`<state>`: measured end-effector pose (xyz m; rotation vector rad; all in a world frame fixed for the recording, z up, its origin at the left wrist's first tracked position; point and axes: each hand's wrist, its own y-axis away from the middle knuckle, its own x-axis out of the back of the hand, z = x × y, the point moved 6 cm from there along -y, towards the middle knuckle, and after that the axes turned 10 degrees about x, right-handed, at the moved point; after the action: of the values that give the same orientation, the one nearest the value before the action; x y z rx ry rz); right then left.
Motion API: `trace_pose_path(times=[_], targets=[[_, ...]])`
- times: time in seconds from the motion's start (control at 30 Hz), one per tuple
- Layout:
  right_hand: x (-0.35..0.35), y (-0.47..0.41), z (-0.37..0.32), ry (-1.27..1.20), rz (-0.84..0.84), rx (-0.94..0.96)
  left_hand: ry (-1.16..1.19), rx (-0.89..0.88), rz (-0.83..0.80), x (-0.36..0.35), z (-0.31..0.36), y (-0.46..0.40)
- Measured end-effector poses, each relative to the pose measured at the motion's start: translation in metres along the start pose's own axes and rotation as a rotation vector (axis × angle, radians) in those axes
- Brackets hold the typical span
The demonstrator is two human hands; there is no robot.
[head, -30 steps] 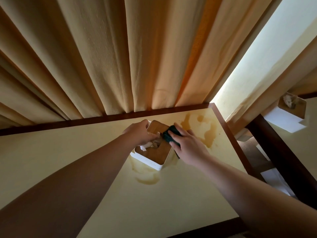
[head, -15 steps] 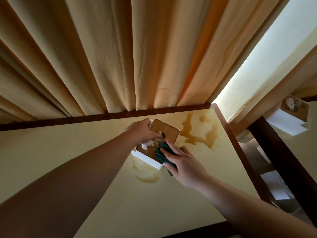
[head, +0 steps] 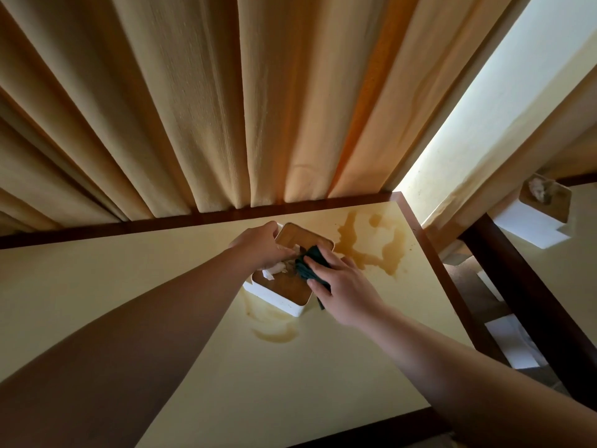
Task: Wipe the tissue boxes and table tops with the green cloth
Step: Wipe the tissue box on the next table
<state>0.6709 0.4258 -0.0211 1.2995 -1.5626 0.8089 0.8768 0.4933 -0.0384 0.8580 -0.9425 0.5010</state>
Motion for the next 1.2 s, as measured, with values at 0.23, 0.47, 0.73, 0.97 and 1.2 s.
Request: trace_pose_path(times=[0.23, 0.47, 0.73, 0.97, 1.2], targets=[[-0.017, 0.028, -0.02, 0.043, -0.073, 0.176, 0.008, 0.003, 0.02, 0.0, -0.001, 0.0], [0.01, -0.005, 0.011, 0.106, -0.091, 0.07, 0.023, 0.0, 0.001, 0.0, -0.001, 0.001], [0.006, -0.017, 0.008, 0.033, -0.022, -0.061, 0.008, -0.009, 0.008, -0.001, 0.0, 0.0], [-0.013, 0.024, -0.018, 0.006, -0.049, 0.131, 0.026, 0.007, 0.002, -0.001, -0.002, 0.001], [0.006, 0.005, 0.008, 0.075, -0.02, 0.084, 0.048, -0.003, -0.008, 0.003, 0.0, 0.006]])
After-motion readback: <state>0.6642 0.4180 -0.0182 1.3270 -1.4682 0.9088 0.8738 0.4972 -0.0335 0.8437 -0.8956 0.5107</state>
